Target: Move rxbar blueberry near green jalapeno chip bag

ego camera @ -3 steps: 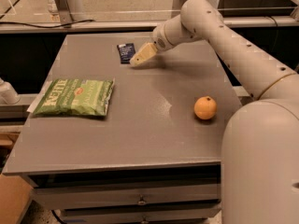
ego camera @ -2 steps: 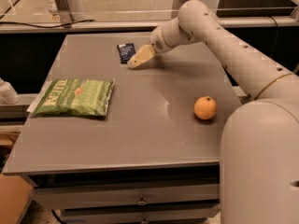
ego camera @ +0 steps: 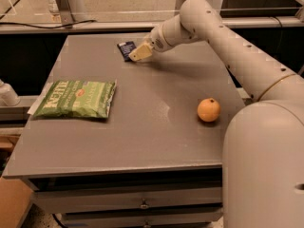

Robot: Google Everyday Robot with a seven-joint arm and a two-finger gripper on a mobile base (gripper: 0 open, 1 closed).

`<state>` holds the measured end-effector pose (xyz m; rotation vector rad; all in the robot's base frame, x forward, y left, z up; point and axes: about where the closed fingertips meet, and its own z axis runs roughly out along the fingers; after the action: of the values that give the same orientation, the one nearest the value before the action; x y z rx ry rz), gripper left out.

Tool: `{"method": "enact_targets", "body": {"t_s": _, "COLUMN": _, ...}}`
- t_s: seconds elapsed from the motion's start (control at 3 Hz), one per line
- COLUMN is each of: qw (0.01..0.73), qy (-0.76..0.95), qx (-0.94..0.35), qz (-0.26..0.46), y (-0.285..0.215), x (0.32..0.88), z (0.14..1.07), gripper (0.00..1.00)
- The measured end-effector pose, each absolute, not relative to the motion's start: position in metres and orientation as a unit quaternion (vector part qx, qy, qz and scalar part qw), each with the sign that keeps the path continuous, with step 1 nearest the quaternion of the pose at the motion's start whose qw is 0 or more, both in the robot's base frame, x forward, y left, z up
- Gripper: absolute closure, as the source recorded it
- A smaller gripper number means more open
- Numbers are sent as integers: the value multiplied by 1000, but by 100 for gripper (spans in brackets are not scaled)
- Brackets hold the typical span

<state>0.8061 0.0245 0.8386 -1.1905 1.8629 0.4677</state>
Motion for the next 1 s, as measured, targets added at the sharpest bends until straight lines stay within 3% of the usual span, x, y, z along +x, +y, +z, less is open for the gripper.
{"method": "enact_targets", "body": {"t_s": 0.67, "qw": 422, "qy": 753, "qx": -468, "qz": 190, "y": 20, "x": 801, "z": 840, "gripper": 87}}
{"method": "enact_targets", "body": {"t_s": 1.0, "qw": 421, "qy": 755, "qx": -467, "qz": 189, "y": 18, "x": 800, "z": 840, "gripper": 100}}
